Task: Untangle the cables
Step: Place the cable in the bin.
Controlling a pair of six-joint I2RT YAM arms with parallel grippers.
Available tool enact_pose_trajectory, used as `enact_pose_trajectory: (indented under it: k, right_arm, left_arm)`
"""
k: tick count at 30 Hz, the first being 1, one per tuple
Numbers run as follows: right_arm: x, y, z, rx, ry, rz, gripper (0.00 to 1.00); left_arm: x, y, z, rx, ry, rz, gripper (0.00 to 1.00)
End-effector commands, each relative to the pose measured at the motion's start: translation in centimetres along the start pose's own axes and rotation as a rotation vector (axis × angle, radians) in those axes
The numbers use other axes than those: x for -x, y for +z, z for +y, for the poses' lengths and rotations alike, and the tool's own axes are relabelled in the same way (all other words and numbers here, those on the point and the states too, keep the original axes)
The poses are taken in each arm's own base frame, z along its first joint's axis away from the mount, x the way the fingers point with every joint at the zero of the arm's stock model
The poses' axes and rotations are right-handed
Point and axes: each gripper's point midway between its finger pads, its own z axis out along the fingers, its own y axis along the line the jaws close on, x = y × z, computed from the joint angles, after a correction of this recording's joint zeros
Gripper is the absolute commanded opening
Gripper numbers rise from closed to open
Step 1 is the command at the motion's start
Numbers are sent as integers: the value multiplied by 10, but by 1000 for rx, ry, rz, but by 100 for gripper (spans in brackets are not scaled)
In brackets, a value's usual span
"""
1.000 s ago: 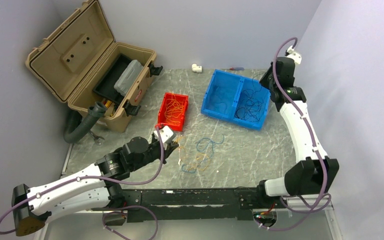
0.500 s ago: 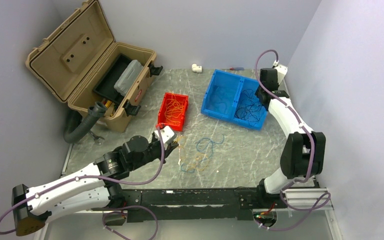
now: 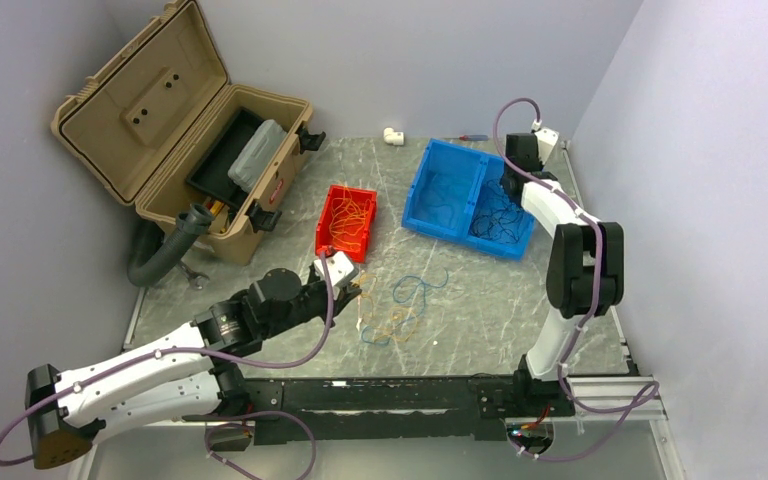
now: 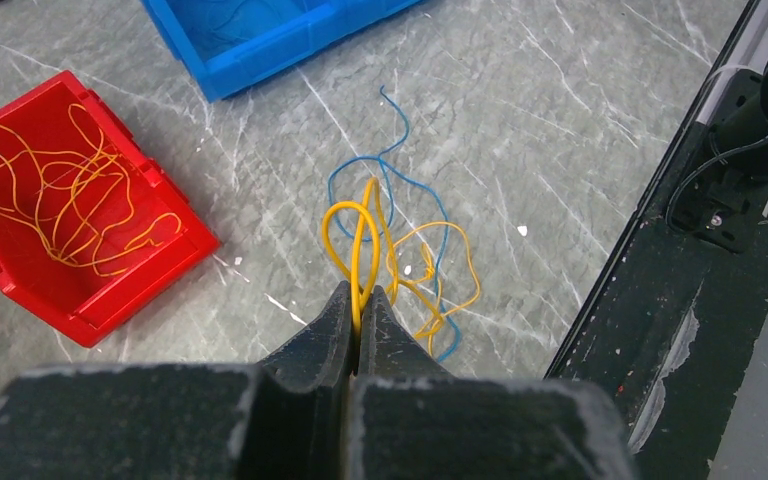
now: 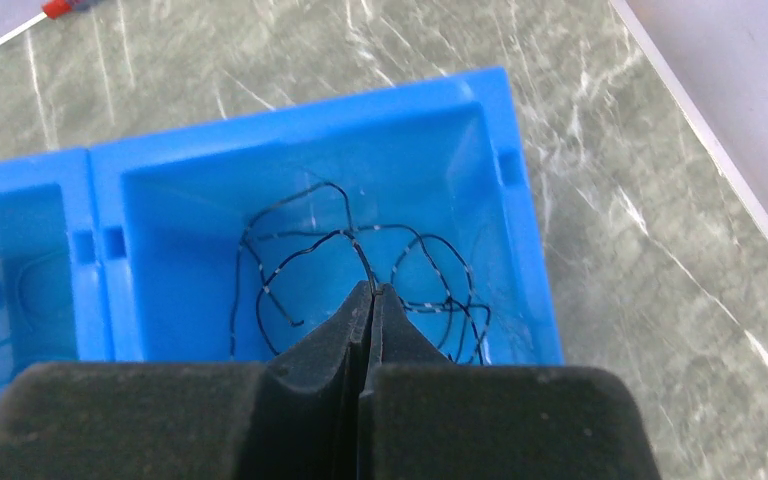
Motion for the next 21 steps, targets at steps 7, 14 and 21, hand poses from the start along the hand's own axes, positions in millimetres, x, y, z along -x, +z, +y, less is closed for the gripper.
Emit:
enact_pose_trajectory:
  k: [7, 14, 21]
  right_arm:
    - [47, 2, 24, 79, 23, -130, 0]
    - [2, -2, 27, 169, 17, -50, 0]
    - [18, -22, 28, 187, 8, -36, 20]
  left_arm:
    - [23, -1, -4, -19, 12, -52, 0]
    - [25, -2, -6, -31, 0, -57, 0]
    - [27, -8, -8, -40, -26, -72, 0]
